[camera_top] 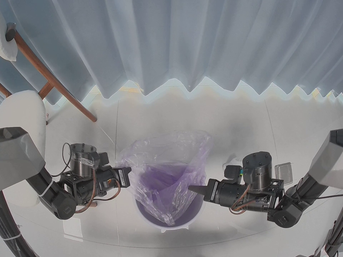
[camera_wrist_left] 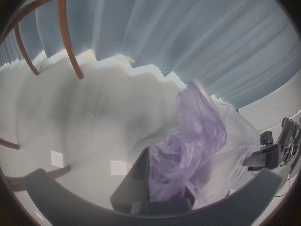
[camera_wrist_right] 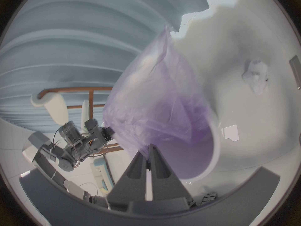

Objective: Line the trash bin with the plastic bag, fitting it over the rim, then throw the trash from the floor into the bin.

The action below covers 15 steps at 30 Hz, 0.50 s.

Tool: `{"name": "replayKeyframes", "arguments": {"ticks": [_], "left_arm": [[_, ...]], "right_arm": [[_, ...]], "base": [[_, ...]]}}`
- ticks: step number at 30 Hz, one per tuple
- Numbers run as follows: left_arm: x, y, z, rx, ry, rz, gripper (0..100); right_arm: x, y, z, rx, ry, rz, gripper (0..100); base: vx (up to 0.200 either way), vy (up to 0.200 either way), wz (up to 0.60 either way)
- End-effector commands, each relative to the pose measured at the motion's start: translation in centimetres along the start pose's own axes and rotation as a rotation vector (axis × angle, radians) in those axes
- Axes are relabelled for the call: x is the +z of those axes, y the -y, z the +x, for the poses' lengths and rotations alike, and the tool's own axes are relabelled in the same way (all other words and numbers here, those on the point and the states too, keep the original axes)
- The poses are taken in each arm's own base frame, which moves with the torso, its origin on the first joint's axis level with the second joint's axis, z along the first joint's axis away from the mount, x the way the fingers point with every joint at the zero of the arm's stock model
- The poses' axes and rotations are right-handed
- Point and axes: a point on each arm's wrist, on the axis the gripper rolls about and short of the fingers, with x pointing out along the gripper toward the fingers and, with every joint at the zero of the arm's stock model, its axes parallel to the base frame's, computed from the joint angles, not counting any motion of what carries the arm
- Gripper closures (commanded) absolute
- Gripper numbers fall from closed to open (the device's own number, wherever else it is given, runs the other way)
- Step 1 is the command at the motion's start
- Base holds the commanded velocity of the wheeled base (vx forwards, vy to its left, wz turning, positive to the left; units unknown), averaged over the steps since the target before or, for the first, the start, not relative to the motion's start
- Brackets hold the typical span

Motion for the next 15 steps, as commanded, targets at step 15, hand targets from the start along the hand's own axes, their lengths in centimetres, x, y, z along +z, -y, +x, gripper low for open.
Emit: {"name": "replayKeyframes", "arguments": {"ticks": [15], "left_arm": [[-1.0,0.9,-2.0,0.033,-0.107,0.059,100]], "right_arm": [[8.5,3.1,-5.1,-0.131,0.051,0.100,100]], "base": [[0.000,0.000,0.00]]}}
